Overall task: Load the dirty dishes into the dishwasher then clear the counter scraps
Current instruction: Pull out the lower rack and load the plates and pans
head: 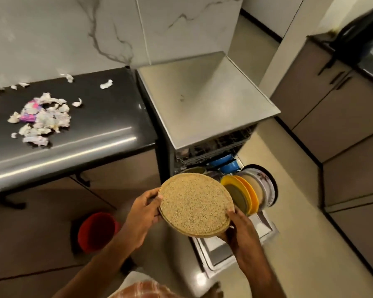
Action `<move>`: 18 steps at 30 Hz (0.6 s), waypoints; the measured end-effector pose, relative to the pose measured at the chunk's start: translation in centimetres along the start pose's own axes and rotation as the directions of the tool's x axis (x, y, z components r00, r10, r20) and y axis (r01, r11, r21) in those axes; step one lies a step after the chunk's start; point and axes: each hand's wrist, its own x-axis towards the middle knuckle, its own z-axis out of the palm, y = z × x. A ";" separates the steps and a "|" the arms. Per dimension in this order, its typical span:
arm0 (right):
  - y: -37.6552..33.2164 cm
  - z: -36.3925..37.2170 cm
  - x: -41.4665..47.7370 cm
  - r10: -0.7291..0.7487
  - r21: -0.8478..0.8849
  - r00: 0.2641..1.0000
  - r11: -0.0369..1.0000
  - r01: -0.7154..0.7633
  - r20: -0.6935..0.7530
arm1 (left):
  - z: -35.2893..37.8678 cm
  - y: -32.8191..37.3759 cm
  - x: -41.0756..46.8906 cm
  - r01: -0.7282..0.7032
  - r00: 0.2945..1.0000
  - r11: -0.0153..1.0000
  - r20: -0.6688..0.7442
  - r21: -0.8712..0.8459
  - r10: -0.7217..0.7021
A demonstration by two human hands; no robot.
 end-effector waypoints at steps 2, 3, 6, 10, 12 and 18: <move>-0.5 -5.2 -0.1 0.007 0.011 1.000 1.000 -0.007 -0.010 | 4.5 -2.1 -1.2 0.043 0.999 0.999 0.013 0.023 -0.044; -0.9 -7.7 -0.1 0.016 0.017 1.000 1.000 -0.016 -0.020 | 6.8 -3.0 -1.9 0.062 0.998 0.997 0.027 0.045 -0.064; -2.2 -12.9 0.1 0.028 0.002 0.999 1.000 -0.028 -0.042 | 12.0 -5.3 -3.4 0.089 0.993 0.986 0.071 0.144 -0.100; -3.9 -16.4 1.4 0.021 -0.031 0.997 0.999 -0.024 -0.076 | 16.3 -7.0 -4.2 -0.064 0.994 0.843 0.111 0.535 0.005; -4.5 -17.1 2.5 0.034 -0.033 0.994 0.999 -0.038 -0.099 | 17.6 -7.3 -4.1 -0.199 0.977 0.673 0.197 0.712 0.080; -6.5 -17.2 5.7 0.020 0.019 0.996 1.000 -0.018 -0.092 | 20.4 -8.1 -0.5 -0.504 0.863 0.384 0.428 0.774 0.270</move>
